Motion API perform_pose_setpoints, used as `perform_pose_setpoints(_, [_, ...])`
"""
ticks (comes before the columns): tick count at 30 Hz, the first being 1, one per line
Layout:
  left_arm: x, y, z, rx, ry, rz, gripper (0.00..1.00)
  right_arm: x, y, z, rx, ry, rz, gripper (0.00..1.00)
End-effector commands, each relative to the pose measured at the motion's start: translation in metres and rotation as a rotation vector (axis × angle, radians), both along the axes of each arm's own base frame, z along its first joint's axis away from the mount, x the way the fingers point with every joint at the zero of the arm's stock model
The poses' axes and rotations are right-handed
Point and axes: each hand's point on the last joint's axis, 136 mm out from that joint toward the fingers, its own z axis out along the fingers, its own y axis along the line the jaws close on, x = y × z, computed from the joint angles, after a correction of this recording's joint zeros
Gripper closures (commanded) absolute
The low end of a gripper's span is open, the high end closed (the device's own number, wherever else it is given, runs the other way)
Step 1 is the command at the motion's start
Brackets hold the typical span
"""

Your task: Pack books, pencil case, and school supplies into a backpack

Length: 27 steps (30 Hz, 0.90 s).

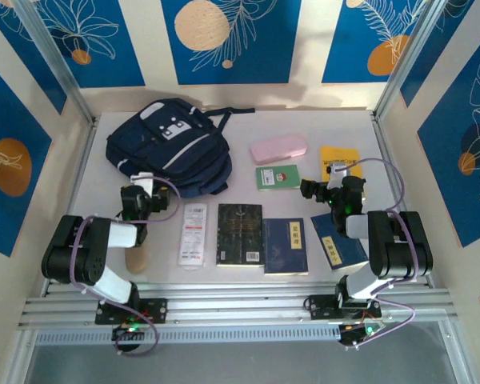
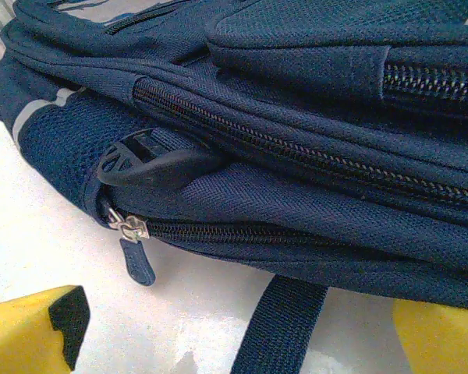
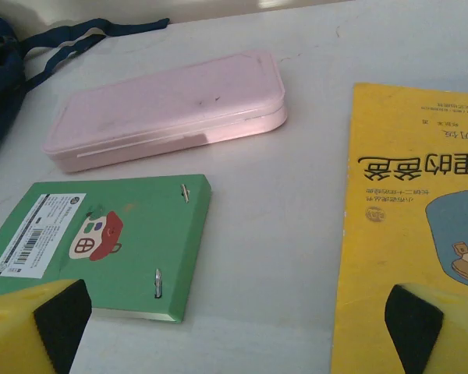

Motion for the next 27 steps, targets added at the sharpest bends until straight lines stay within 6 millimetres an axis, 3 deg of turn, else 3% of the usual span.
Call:
perform_pose_setpoints(1, [0.0095, -0.0042, 0.0214, 0.006, -0.084, -0.002, 0.0, 0.0044, 0.0021, 0.0083, -0.015, -0.028, 0.016, 0.01])
perform_pose_setpoints(27, [0.0109, -0.0026, 0.0218, -0.02, -0.074, -0.015, 0.0, 0.0031, 0.0033, 0.0091, -0.024, -0.035, 0.014, 0.01])
